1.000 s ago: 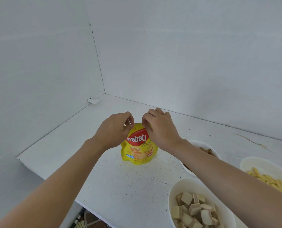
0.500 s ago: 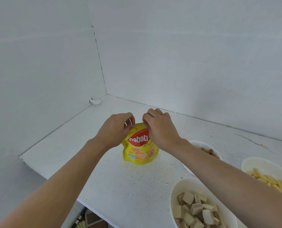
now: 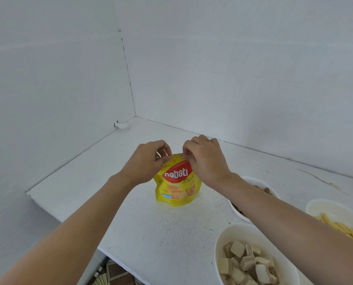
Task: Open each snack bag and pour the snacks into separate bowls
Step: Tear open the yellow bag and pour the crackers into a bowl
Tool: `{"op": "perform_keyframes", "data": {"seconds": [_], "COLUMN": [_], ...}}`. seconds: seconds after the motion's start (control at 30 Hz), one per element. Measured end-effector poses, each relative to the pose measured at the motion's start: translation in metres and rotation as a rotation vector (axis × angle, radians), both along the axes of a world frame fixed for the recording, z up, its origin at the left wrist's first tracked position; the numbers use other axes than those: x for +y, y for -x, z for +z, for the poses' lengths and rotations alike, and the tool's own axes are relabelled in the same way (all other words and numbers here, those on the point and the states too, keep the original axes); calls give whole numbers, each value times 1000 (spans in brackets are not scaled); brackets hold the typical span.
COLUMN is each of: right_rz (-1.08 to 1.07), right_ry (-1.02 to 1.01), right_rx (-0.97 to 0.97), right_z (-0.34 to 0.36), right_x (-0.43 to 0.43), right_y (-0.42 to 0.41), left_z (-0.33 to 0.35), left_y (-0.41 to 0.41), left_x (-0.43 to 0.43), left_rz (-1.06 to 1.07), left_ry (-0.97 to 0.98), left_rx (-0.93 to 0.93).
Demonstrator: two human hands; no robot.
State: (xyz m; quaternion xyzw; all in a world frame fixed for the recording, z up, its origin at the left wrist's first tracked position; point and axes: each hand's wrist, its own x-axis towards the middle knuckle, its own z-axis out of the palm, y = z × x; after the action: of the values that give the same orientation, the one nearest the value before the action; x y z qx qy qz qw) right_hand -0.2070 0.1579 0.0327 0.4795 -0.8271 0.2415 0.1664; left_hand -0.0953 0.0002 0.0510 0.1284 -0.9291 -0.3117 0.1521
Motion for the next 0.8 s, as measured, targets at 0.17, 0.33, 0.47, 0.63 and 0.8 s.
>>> {"op": "perform_keyframes", "data": {"seconds": [0.17,0.33,0.47,0.63,0.8], "right_rz": [-2,18,51,70,-6], "right_ry": [-79,-27,-14,11,164], "right_rx": [48,33,-2,-81,-284], "right_z": [0,-3,-7,-6,-6], "right_x": [-1,2,2,2,0], "right_y": [-1,3,6,7,-2], "left_z": [4,12,17,15,5], "left_y": [2,5,7,10,14], "left_x": [-1,1,2,5,15], "left_rz": [-31,-48,-55,-37,33], "left_ry": [2,-156,-283,-287,-326], "left_rx": [-57,-118,-156,-152,-90]}}
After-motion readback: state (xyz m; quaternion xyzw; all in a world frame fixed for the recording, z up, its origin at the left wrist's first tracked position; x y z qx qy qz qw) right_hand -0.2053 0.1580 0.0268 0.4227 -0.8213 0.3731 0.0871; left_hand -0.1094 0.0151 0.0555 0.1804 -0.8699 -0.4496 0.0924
